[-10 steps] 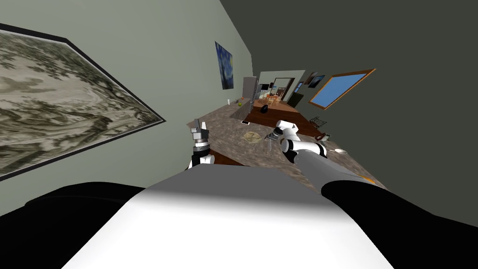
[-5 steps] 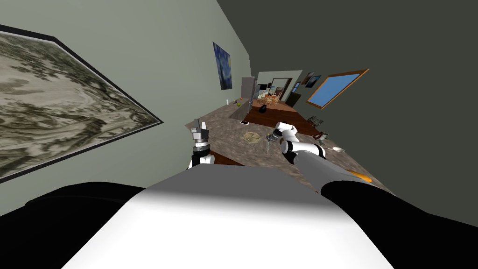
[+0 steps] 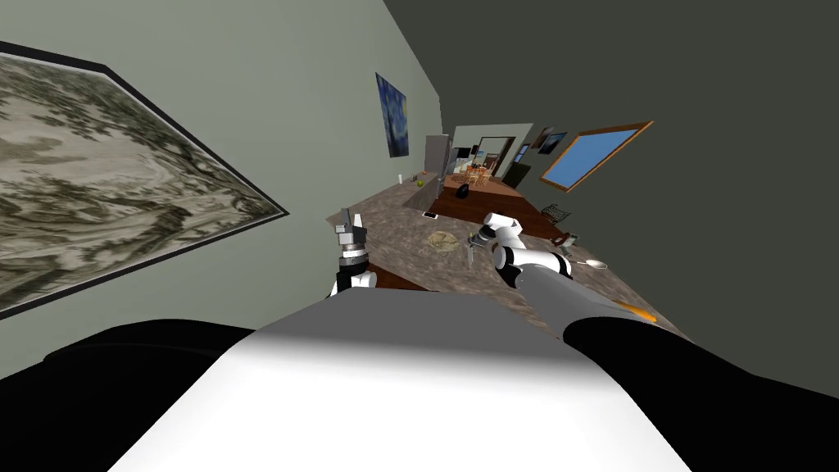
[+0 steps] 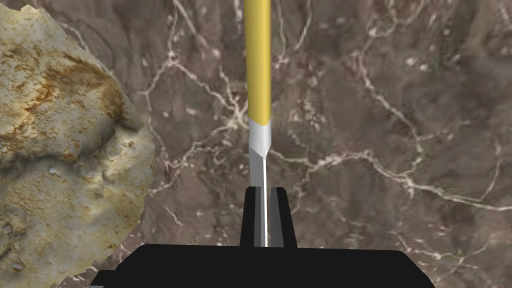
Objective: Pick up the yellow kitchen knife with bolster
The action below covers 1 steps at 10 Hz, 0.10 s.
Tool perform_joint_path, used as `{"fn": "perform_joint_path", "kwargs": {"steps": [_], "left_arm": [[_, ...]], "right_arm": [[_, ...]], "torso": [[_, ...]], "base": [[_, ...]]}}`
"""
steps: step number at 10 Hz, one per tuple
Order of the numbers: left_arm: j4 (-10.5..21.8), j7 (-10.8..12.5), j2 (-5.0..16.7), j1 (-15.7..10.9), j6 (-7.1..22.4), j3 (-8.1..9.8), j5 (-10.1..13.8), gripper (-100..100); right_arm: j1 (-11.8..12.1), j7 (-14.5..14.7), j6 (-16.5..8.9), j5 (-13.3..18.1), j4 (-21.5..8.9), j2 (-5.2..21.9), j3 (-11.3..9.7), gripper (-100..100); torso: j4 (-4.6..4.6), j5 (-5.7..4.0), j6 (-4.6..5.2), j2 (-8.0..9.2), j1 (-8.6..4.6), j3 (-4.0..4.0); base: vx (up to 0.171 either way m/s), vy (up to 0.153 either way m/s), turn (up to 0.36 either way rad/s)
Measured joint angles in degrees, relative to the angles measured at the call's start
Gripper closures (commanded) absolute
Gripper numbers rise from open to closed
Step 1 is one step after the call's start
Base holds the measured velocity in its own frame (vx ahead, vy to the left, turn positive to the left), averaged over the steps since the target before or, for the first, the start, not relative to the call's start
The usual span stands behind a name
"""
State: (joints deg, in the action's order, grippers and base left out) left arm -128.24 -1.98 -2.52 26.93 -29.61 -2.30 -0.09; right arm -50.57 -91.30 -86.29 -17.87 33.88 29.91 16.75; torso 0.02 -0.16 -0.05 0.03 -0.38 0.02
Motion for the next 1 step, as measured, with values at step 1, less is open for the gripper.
{"fn": "perform_joint_path", "kwargs": {"steps": [1], "left_arm": [[0.0,0.0,0.0,0.0,0.0,0.00,0.0,0]], "right_arm": [[-0.1,-0.1,-0.3,0.0,0.3,0.0,0.0,0]], "torso": [[-0.05,-0.02,0.09,0.00,0.01,-0.02]], "base": [[0.000,0.000,0.000]]}}
